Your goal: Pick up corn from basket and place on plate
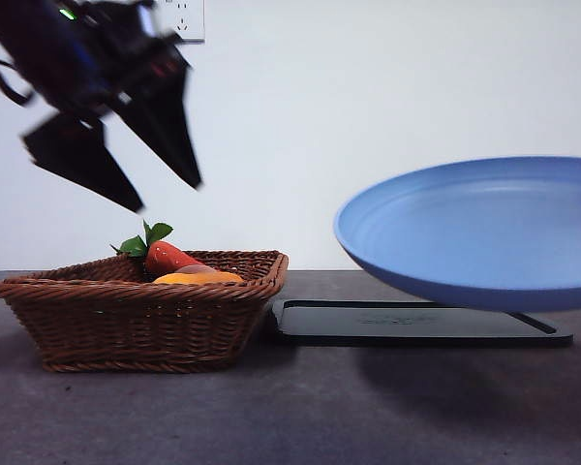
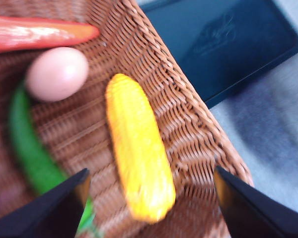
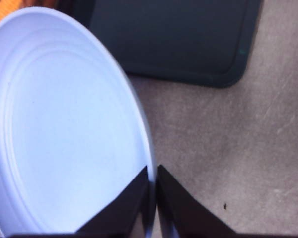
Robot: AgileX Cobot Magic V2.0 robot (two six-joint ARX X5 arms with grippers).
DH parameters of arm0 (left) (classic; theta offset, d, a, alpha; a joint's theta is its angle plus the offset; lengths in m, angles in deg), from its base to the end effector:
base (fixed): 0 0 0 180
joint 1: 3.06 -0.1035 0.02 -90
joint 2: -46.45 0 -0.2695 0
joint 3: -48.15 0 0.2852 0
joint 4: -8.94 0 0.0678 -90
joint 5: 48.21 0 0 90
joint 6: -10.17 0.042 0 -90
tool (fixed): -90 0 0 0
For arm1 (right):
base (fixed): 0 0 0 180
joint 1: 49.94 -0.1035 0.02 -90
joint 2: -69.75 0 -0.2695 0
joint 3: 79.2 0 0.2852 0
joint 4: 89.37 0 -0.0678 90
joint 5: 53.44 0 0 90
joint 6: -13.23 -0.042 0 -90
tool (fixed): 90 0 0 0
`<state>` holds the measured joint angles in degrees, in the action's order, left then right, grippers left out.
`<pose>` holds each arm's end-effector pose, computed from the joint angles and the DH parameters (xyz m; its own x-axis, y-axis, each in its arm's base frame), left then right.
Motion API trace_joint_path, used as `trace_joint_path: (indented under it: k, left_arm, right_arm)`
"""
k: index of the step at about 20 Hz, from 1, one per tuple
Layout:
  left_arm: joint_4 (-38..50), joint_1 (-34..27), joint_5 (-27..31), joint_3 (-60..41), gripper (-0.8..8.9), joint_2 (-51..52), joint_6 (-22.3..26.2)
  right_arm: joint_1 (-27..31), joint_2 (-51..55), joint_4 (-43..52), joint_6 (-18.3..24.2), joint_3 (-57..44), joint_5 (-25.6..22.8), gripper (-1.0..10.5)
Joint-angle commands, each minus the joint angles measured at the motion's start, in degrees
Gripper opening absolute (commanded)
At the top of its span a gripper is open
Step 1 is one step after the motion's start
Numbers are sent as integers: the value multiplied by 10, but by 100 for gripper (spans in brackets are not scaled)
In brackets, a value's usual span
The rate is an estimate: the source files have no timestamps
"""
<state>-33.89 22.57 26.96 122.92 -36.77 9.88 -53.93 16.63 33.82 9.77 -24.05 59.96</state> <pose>0.3002 -0.1559 0.2446 0.4345 -0.4923 -0.7542 0.5589 0.8040 -0.2029 0.2030 0.0309 0.2423 0.5004 0.4330 -0.7498 -0.2426 0.9014 0.3587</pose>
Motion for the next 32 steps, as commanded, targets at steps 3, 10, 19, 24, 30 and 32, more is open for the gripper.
trace_joint_path:
  k: [3, 10, 19, 24, 30, 32]
  left_arm:
    - [-3, 25, 21, 64, 403, -102, 13]
    - [-10, 34, 61, 83, 403, -174, 24]
    - [-13, 44, 61, 83, 336, -205, 24]
    - [-16, 45, 60, 83, 244, -205, 22]
    - [-14, 43, 58, 84, 203, -189, 11]
    - [-12, 43, 58, 85, 203, -159, 11]
  right_arm:
    - [8, 2, 0, -11, 9, 6, 1]
    - [9, 2, 0, -10, 9, 6, 1]
    - [9, 2, 1, -10, 9, 6, 1]
    - [9, 2, 1, -10, 9, 6, 1]
    - [9, 1, 10, -14, 9, 6, 1]
    - [9, 0, 18, -20, 9, 6, 1]
